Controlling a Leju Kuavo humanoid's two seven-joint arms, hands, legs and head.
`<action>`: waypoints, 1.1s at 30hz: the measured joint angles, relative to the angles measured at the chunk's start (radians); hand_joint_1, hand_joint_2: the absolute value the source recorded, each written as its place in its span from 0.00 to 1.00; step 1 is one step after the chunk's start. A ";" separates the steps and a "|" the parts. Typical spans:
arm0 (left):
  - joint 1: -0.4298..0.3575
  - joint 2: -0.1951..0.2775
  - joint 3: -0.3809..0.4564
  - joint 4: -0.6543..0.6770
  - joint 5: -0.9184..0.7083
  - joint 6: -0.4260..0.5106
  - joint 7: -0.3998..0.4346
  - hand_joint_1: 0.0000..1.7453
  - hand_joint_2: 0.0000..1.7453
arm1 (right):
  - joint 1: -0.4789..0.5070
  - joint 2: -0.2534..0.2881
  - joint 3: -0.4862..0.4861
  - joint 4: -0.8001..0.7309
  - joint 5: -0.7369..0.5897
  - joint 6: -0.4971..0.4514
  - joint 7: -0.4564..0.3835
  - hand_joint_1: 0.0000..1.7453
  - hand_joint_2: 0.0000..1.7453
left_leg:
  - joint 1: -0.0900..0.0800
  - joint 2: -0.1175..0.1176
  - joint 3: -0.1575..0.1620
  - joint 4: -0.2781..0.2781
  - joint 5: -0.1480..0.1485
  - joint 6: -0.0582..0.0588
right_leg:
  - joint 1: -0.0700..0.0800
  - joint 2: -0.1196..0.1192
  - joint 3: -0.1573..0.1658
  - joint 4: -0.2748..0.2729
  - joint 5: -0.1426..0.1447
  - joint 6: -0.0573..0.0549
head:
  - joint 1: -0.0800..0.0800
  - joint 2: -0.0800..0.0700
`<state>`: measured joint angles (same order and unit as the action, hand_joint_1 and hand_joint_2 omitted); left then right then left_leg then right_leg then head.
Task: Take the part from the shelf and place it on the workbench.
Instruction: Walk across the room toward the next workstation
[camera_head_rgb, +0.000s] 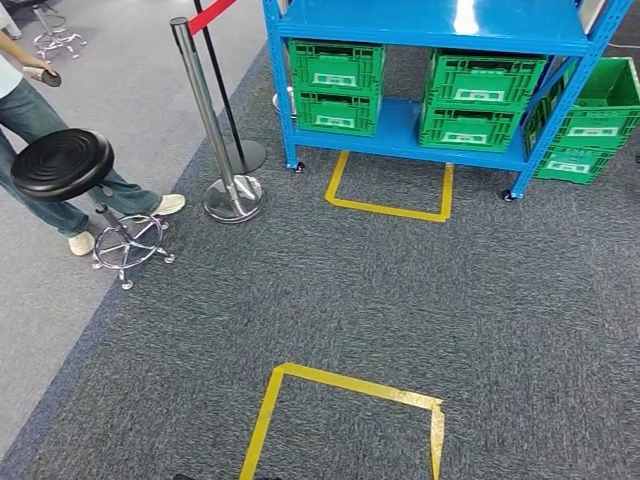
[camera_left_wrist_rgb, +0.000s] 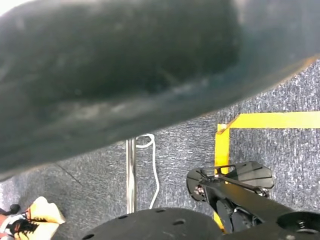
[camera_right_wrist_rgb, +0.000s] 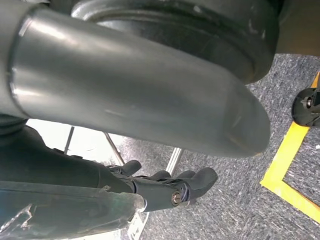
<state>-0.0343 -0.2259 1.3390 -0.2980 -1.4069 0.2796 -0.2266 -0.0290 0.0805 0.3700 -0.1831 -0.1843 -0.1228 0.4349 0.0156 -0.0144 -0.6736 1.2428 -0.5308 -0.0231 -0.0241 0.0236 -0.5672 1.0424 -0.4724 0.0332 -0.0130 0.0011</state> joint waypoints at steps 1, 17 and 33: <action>0.000 0.000 0.000 0.000 0.000 0.000 0.000 0.00 0.00 | -0.001 0.000 0.000 0.000 0.000 0.000 0.000 0.00 0.00 | -0.001 -0.004 0.032 -0.065 0.036 0.006 | 0.000 0.005 0.001 0.000 0.000 0.001 | 0.000 0.000; -0.001 -0.001 0.000 0.003 0.000 0.003 0.000 0.00 0.00 | 0.001 -0.001 -0.007 -0.001 0.000 0.000 -0.002 0.00 0.00 | -0.022 0.031 0.123 -0.244 0.080 0.043 | 0.015 -0.038 -0.048 0.093 -0.028 0.030 | 0.011 0.000; 0.000 -0.001 0.000 0.004 0.000 0.003 0.000 0.00 0.00 | -0.003 -0.003 -0.008 -0.001 0.000 0.001 -0.002 0.00 0.00 | 0.009 -0.002 0.102 -0.173 0.057 -0.022 | -0.003 0.020 0.003 -0.023 0.021 0.005 | 0.000 0.000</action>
<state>-0.0347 -0.2274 1.3394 -0.2942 -1.4069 0.2823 -0.2265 -0.0321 0.0772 0.3624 -0.1843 -0.1843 -0.1220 0.4334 0.0245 -0.0169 -0.5714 1.0702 -0.4741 -0.0454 -0.0268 0.0439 -0.5644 1.0190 -0.4515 0.0385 -0.0132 0.0011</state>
